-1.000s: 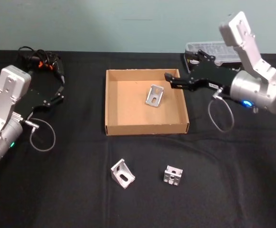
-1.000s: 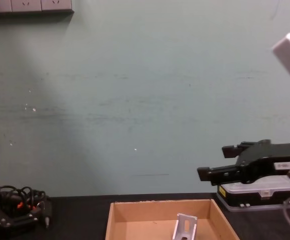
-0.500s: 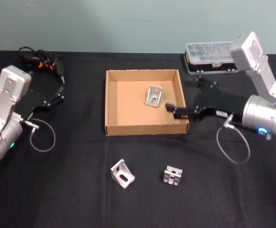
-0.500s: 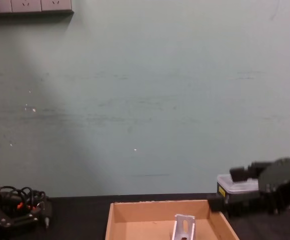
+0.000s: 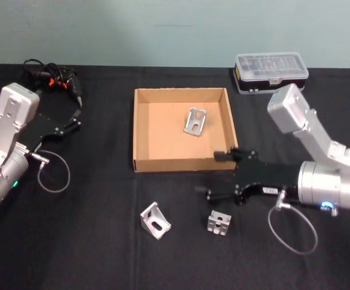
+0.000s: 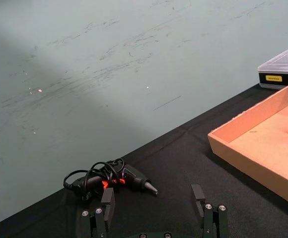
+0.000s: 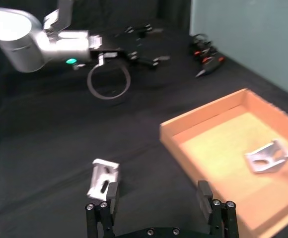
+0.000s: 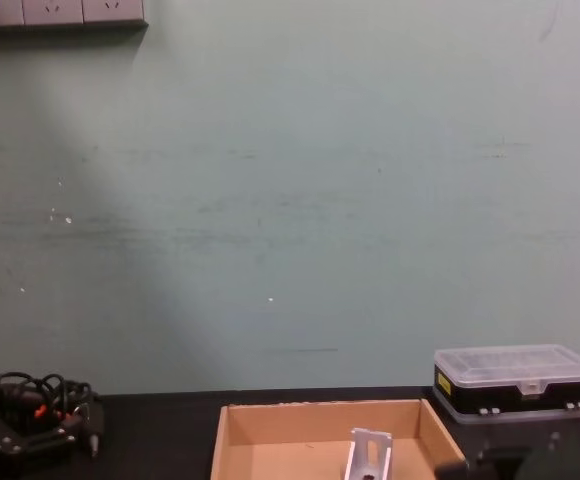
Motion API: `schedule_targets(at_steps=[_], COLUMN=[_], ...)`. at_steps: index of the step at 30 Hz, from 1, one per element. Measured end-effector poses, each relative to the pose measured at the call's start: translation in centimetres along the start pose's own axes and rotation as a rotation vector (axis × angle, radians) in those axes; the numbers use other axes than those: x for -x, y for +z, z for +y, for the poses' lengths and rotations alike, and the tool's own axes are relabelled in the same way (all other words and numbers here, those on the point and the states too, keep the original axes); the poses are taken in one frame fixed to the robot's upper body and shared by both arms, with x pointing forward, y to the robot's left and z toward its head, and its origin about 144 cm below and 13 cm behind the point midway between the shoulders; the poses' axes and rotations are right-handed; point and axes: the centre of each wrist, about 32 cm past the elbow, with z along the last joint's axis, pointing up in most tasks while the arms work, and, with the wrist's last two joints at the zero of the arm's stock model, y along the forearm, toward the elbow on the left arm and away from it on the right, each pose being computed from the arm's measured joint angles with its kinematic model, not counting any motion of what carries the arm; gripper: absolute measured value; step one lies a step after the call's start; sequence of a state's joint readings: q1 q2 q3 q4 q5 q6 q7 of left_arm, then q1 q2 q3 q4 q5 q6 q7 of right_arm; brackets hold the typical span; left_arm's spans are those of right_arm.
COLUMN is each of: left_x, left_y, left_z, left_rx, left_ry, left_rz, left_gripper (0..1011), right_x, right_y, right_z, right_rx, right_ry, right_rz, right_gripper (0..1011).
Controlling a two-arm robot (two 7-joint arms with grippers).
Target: Use one hand to pick up the angle iron from the table and place it into the box.
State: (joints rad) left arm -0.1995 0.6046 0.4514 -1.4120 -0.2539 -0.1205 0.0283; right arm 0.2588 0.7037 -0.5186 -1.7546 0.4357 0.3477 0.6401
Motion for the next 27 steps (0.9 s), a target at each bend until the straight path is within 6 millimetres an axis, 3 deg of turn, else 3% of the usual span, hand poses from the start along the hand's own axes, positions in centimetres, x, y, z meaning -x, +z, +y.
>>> schedule_targets(at_steps=[27], left_x=[0.00], left_y=[0.00], left_z=[0.00], left_rx=[0.000], left_ry=[0.000], left_rz=[0.000], left_gripper=[1000], right_x=[1.13], right_y=[-0.24], right_z=[-0.18], right_rx=[0.166], right_ry=[0.104], right_rz=[-0.070], right_gripper=[1003])
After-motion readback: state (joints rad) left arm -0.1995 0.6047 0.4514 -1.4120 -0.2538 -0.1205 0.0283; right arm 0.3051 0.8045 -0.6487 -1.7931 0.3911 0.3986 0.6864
